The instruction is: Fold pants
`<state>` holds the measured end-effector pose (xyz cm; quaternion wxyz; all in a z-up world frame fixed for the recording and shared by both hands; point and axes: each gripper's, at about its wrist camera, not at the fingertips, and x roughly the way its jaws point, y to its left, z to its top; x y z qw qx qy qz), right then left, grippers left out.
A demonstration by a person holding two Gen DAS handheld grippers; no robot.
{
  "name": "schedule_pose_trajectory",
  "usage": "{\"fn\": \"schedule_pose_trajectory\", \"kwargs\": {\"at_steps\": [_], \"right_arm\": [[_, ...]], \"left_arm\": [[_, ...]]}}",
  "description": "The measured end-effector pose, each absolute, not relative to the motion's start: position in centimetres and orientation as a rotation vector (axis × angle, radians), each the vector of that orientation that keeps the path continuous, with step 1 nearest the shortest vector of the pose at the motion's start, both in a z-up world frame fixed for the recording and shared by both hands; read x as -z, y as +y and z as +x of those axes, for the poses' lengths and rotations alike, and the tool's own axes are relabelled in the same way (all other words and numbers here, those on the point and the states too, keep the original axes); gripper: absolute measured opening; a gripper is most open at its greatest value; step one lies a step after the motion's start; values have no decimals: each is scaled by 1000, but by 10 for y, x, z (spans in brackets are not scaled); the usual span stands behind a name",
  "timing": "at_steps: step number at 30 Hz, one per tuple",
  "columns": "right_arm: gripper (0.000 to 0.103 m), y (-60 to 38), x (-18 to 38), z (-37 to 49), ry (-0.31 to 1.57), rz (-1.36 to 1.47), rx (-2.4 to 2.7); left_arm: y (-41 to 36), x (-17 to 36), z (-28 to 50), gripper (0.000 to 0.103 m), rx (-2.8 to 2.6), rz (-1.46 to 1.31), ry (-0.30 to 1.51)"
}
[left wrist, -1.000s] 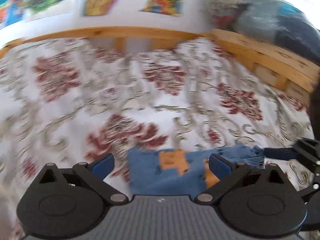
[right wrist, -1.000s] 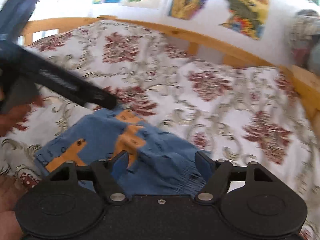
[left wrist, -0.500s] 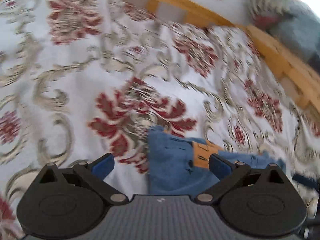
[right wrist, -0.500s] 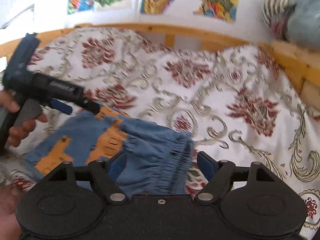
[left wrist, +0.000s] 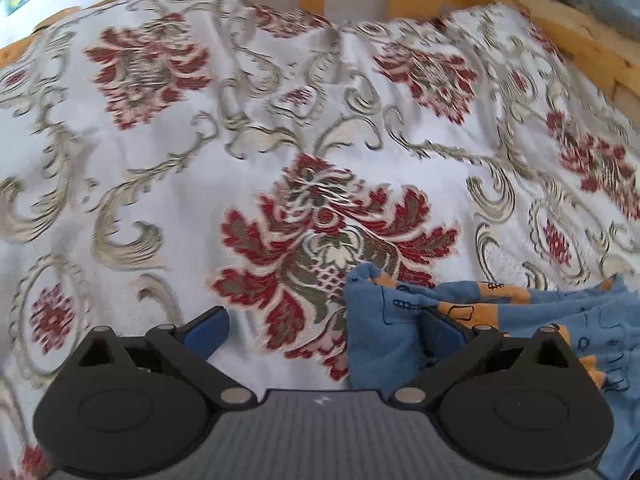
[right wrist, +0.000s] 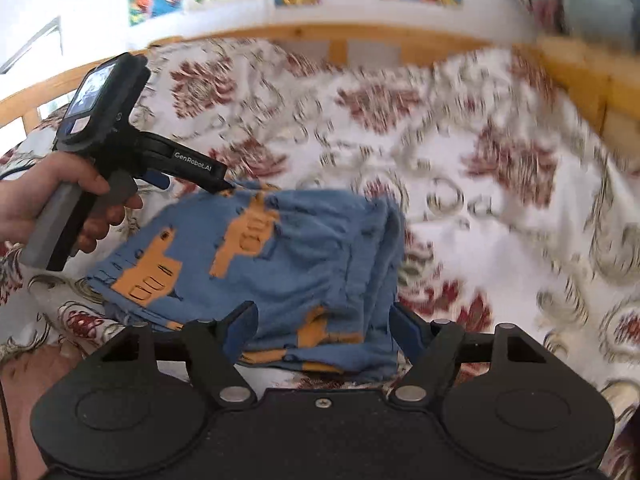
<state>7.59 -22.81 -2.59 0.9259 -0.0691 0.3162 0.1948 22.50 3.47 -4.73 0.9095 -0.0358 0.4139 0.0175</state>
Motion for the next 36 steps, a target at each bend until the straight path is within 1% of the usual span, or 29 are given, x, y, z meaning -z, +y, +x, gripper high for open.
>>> {"fn": "schedule_pose_trajectory", "kwargs": {"at_steps": [3,6,8,11,13,15,17,21,23,24,26,28,31,36], "right_arm": [[76,-224,21,70,558,-126,-450],[76,-218,16,72,507,-119,-523],[76,-215,20,78,569,-94,-562],[76,-219,40,94,777,4,-566],[76,-227,41,95,802,74,-561],[77,-231,38,96,806,117,-563],[79,-234,36,96,804,156,-562],[87,-232,31,91,782,146,-566],[94,-230,28,86,790,89,-558],[102,-229,27,85,797,40,-541],[102,-228,23,75,768,-73,-514],[102,-232,19,71,751,-98,-493],[102,-246,17,77,742,-29,-448],[102,-268,25,95,779,95,-341]], "left_arm": [[45,35,198,102,-84,-147,818],[47,27,171,102,-65,-177,830],[45,25,152,103,-39,-192,827],[36,34,132,102,-22,-139,872],[33,44,123,102,-35,-93,892],[37,48,112,102,-33,-115,859],[40,47,111,103,-34,-127,876],[45,45,112,103,-45,-146,910],[46,45,111,102,-51,-149,924],[47,45,110,102,-50,-144,930],[48,45,107,102,-46,-127,936],[48,45,103,103,-46,-116,935],[50,45,99,103,-54,-122,941],[52,39,103,103,-59,-123,987]]}}
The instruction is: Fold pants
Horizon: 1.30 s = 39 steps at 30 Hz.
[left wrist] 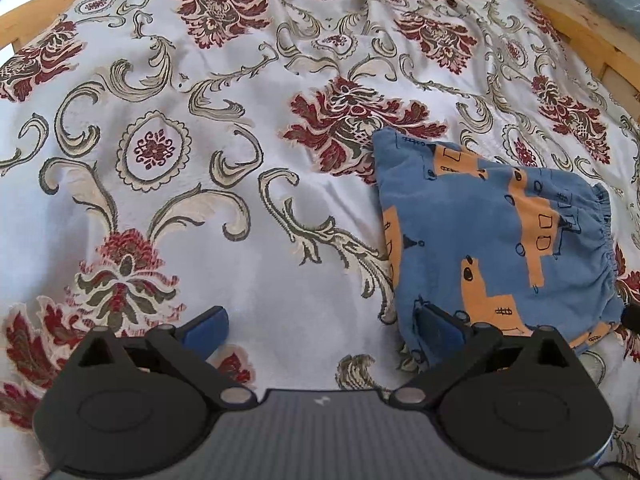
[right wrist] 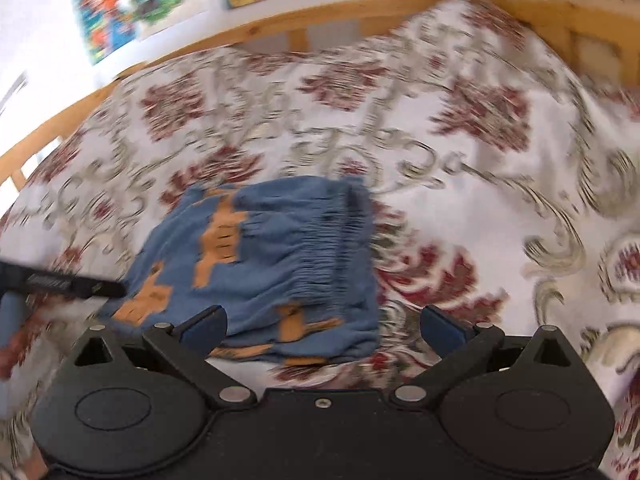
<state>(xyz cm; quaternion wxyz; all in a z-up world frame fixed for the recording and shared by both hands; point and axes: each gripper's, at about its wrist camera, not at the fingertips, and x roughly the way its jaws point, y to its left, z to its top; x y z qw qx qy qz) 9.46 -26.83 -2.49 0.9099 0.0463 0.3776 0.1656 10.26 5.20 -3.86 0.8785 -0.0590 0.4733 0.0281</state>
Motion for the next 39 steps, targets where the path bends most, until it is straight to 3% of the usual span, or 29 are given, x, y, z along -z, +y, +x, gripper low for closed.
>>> {"fn": "schedule_pose_trajectory", "kwargs": {"at_steps": [5,14,24,28,39], "right_arm": [[102,-284,29,104,787,164,-299],[102,-299,15,155,831,216,-561],[102,-310,41,184,920,325,-712],[96,-308,41,184,920,355,-745],[90,-301,44,183,915,343,-723]], "left_arm": [[60,26,106,103,-47,-132,995],[60,11,114,103,91,-167,831],[37,36,144,103,203,-113,939],[32,40,140,103,196,-86,966],[30,40,147,103,234,-89,1008]]}}
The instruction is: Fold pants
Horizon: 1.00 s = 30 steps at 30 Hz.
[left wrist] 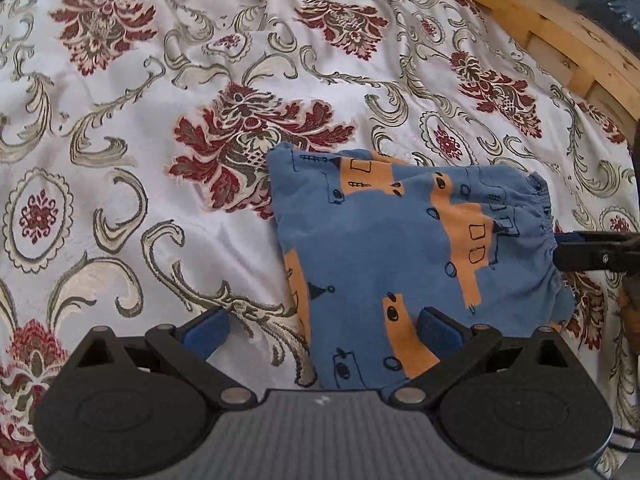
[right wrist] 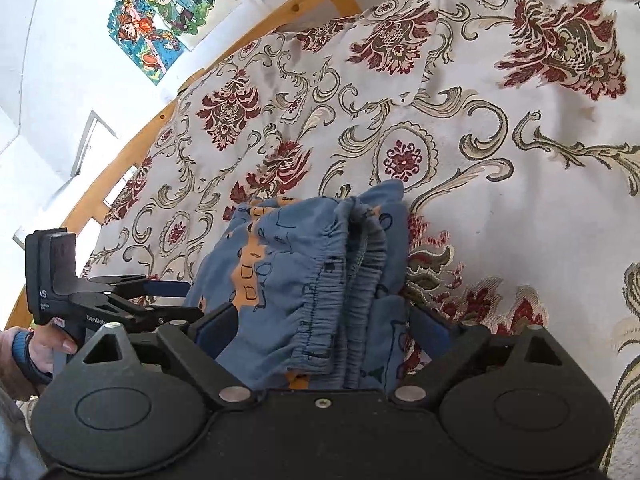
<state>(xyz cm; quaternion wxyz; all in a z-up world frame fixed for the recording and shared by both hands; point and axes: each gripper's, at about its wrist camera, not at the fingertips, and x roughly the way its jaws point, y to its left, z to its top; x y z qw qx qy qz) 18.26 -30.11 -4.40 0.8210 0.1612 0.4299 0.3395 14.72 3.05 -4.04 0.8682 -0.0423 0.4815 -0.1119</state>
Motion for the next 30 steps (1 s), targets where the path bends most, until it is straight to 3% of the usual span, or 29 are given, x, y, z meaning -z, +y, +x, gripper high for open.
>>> {"fn": "schedule_pose_trajectory", "kwargs": {"at_steps": [5,10,15,24,30], "right_arm": [[76,-300,44,182,909,311,-693],[59,-299,43,181,905,276,-658],[55,-301,44,181,907,288,-658],[54,-304,47,181,920,348,-634],[49,-294,44,172,889,295,-579]], "left_arm": [[35,41,149,101,219,-132,1015],[35,40,148,94,215,-130,1018],[32,34,147,79,241,-137,1020],[27,34,154,66,231,-150,1069],[13,29,155,49,205,-110,1087]]}}
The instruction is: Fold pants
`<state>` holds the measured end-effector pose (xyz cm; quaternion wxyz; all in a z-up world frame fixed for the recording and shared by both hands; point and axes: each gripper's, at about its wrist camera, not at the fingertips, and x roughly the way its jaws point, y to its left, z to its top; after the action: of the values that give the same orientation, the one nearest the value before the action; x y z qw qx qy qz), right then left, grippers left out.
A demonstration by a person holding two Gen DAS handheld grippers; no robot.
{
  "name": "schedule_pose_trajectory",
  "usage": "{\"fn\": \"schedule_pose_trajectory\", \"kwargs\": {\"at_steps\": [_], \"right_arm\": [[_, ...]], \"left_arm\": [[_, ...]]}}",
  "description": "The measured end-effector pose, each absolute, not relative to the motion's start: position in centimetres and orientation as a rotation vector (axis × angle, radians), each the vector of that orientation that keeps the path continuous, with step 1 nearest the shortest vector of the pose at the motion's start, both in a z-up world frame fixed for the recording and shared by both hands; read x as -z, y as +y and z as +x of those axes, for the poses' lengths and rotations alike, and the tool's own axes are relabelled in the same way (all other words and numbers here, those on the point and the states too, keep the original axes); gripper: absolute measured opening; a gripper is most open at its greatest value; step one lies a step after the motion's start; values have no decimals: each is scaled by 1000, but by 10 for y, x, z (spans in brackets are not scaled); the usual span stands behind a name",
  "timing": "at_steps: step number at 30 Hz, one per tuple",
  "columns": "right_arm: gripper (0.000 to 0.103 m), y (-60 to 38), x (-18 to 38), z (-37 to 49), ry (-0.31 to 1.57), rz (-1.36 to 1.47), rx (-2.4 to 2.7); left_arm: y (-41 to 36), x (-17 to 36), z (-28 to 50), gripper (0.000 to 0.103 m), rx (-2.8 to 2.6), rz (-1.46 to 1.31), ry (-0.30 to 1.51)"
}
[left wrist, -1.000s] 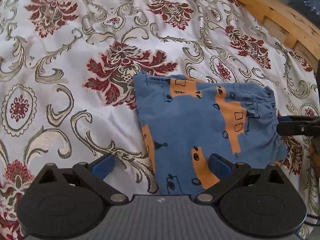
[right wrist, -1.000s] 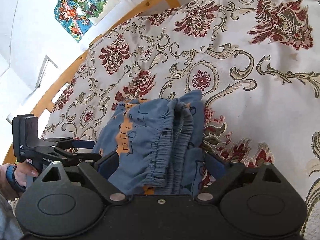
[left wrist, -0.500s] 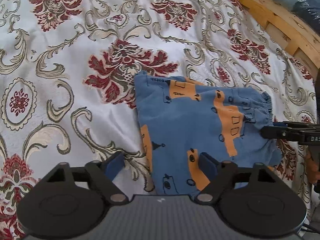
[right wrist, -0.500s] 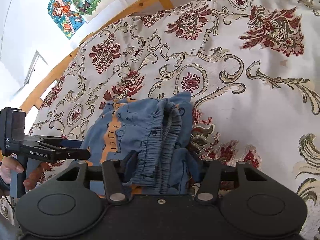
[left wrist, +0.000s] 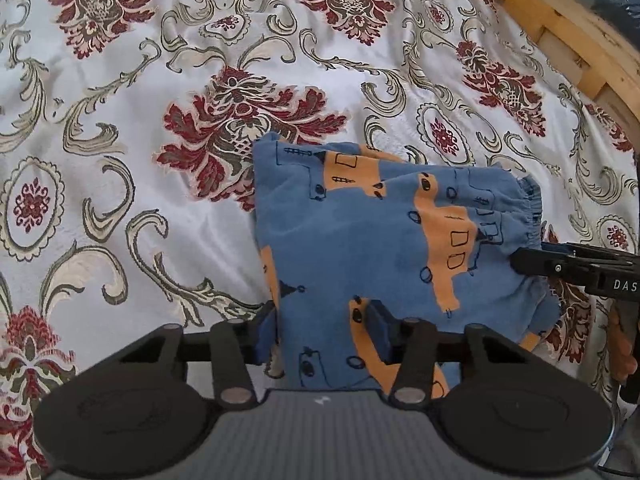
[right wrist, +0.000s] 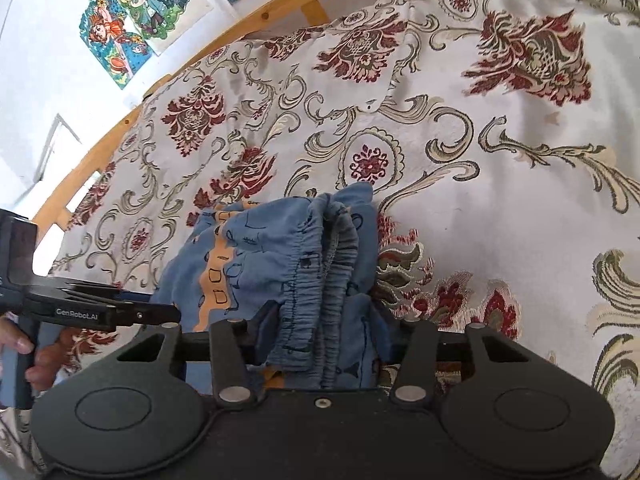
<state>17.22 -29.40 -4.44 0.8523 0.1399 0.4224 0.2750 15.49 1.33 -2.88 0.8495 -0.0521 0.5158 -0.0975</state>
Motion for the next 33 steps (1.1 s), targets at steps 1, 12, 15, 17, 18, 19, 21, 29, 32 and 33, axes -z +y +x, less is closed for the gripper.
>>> {"fn": "schedule_pose_trajectory", "kwargs": {"at_steps": [1,12,15,17,18,19,21,29,32,33], "right_arm": [[47,-293,44,171,883,290,-569],[35,-277,37,151,807,195,-523],[34,-267,34,143,765,100,-512],[33,-257,32,135,730,14,-499],[33,-252,31,131,714,-25,-490],[32,-248,31,128,699,-60,-482],[31,-239,30,120,660,-128,-473],[28,-223,19,98,485,-286,-479],[28,-218,14,95,422,-313,-474],[28,-216,13,97,405,-319,-470]], "left_arm": [[11,28,154,45,205,-100,1082],[7,24,145,20,170,-73,1035],[6,24,143,15,143,-77,1018],[1,23,141,13,103,-74,1007],[-1,23,139,12,88,-69,998],[-4,23,136,11,73,-62,984],[-8,22,129,10,64,-29,956],[-19,1,115,8,69,72,858],[-30,-8,111,8,68,152,784],[-33,-12,112,8,67,175,757]]}}
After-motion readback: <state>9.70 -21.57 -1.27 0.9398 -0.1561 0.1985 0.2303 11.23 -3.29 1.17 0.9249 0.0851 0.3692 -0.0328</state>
